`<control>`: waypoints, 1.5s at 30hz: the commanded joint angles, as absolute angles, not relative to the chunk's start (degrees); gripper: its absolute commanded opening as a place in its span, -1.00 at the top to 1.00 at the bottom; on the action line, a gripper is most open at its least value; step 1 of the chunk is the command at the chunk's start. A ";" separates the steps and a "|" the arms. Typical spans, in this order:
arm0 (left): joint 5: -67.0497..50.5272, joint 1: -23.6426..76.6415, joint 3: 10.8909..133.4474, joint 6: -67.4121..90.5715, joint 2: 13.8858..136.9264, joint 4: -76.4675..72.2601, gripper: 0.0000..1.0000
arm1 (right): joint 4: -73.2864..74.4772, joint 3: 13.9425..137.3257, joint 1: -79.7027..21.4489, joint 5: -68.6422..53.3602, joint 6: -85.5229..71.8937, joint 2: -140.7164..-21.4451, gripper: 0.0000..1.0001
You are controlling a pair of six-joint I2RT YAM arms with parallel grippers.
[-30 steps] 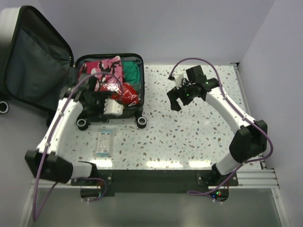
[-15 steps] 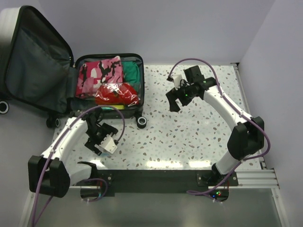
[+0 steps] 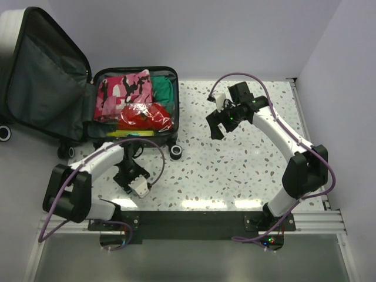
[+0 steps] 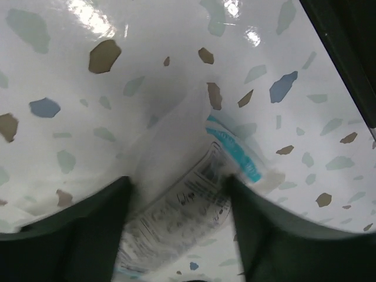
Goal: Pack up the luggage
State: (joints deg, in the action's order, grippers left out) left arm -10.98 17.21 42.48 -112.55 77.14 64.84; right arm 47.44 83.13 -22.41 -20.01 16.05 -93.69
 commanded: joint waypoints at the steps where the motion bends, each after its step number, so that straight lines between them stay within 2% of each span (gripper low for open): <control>1: -8.43 18.19 44.63 -125.43 81.99 60.38 -0.21 | 48.16 83.85 -22.15 -18.90 15.38 -92.46 -0.85; 3: -11.33 19.33 47.36 -121.92 84.36 61.69 0.07 | 48.25 83.76 -22.24 -18.55 15.56 -92.37 -0.85; 4: -12.29 20.03 50.33 -119.73 84.81 62.48 0.34 | 48.25 83.67 -22.15 -18.46 15.56 -92.29 -0.85; 6: -16.59 21.87 54.90 -116.99 84.99 65.03 0.67 | 48.34 83.58 -22.15 -18.46 15.64 -92.29 -0.85; 7: -18.44 22.15 56.58 -114.72 84.99 66.26 1.00 | 48.34 83.67 -22.15 -18.37 15.73 -92.29 -0.85; 12: -31.62 23.64 70.09 -104.52 83.50 74.52 1.00 | 48.43 83.76 -22.15 -17.84 16.08 -92.20 -0.84; 15: -38.57 23.73 78.36 -91.45 82.53 74.45 1.00 | 48.34 83.67 -22.15 -18.19 16.08 -92.28 -0.84; 17: -39.98 23.38 82.16 -77.39 82.35 70.85 1.00 | 48.16 83.67 -22.15 -18.28 16.08 -92.37 -0.84; 19: -38.24 22.68 85.68 -67.11 82.00 66.29 1.00 | 48.16 83.85 -22.15 -18.46 16.08 -92.55 -0.84; 22: -36.04 16.19 87.62 -51.64 81.82 58.29 1.00 | 48.43 84.46 -22.15 -18.63 16.17 -92.90 -0.84; 26: -28.41 7.23 88.68 -48.52 85.51 55.11 0.99 | 48.43 85.16 -22.15 -19.42 16.17 -93.69 -0.85; 31: -22.60 1.59 87.37 -41.33 91.66 50.03 0.81 | 48.60 86.48 -22.15 -20.13 16.00 -94.92 -0.85; 36: -19.61 -2.28 86.32 -37.97 96.76 50.36 0.77 | 48.60 87.19 -22.15 -20.30 16.00 -95.19 -0.85; 38: -17.07 -3.07 84.91 -37.36 97.64 49.22 0.53 | 48.34 87.01 -22.15 -20.56 16.00 -95.18 -0.85; 39: -16.88 -3.34 83.95 -37.27 97.82 48.96 0.24 | 48.25 86.92 -22.24 -20.83 15.82 -95.27 -0.85; 42: -19.24 -4.22 84.28 -36.39 96.52 48.60 -0.06 | 47.47 87.01 -22.15 -21.27 14.77 -95.45 -0.86; 43: -20.38 -4.13 84.55 -36.56 95.89 48.86 -0.34 | 47.11 87.01 -22.15 -21.88 14.33 -95.54 -0.86; 45: -22.76 -4.04 86.38 -34.99 93.52 48.17 -0.74 | 45.97 87.89 -22.15 -22.85 12.93 -96.50 -0.86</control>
